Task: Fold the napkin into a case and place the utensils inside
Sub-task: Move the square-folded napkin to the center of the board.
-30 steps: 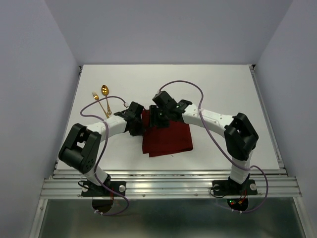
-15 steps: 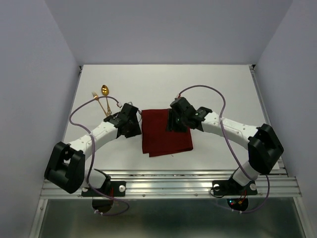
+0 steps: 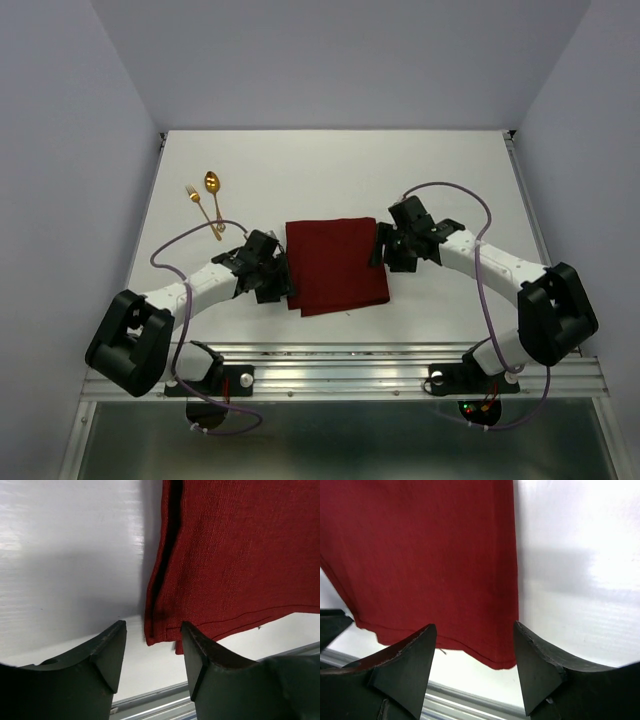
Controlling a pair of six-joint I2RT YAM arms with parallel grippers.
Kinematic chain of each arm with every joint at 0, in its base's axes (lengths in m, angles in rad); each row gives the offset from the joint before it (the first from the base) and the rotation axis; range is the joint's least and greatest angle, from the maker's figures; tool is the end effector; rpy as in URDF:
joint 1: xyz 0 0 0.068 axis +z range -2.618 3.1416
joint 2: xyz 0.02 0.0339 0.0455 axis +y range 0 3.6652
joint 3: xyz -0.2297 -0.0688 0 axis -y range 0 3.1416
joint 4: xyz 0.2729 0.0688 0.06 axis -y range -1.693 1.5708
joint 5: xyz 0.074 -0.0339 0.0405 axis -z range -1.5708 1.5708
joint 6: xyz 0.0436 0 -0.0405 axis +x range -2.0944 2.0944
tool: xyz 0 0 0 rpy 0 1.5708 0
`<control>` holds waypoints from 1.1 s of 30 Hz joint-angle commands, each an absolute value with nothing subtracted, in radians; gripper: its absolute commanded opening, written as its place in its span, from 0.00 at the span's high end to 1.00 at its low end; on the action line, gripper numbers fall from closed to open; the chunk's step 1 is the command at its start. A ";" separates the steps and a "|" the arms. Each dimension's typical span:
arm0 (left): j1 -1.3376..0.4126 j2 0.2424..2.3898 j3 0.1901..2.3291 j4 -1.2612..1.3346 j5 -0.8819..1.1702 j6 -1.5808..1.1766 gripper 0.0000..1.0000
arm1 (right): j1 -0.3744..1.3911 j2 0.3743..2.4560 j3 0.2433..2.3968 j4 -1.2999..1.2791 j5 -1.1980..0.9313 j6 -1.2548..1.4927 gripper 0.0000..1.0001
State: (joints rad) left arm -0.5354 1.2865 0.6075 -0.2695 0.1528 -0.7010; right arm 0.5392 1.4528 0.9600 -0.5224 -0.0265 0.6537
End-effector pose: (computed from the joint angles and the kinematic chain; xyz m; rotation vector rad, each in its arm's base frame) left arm 0.2322 -0.1454 0.1141 -0.1538 2.6403 -0.6577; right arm 0.2773 0.1672 0.1655 0.1422 2.6561 0.4552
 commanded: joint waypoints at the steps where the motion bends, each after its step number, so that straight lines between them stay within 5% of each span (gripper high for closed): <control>1: -0.561 1.311 0.591 -0.216 0.186 -0.729 0.43 | 0.549 1.456 0.907 -0.500 -0.084 0.620 0.32; 14: -0.600 1.374 0.604 -0.245 0.092 -0.747 0.63 | 0.522 1.459 0.778 -0.379 -0.209 0.643 0.46; 20: -0.612 1.437 0.644 -0.245 0.080 -0.742 1.00 | 0.512 1.459 0.765 -0.373 -0.141 0.669 0.77; 26: -0.612 1.554 0.785 -0.242 0.072 -0.680 1.00 | 0.491 1.447 0.773 -0.342 -0.046 0.745 0.99; 33: -0.614 1.680 1.012 -0.318 0.051 -0.601 1.00 | 0.419 1.474 0.804 -0.314 -0.011 0.769 0.99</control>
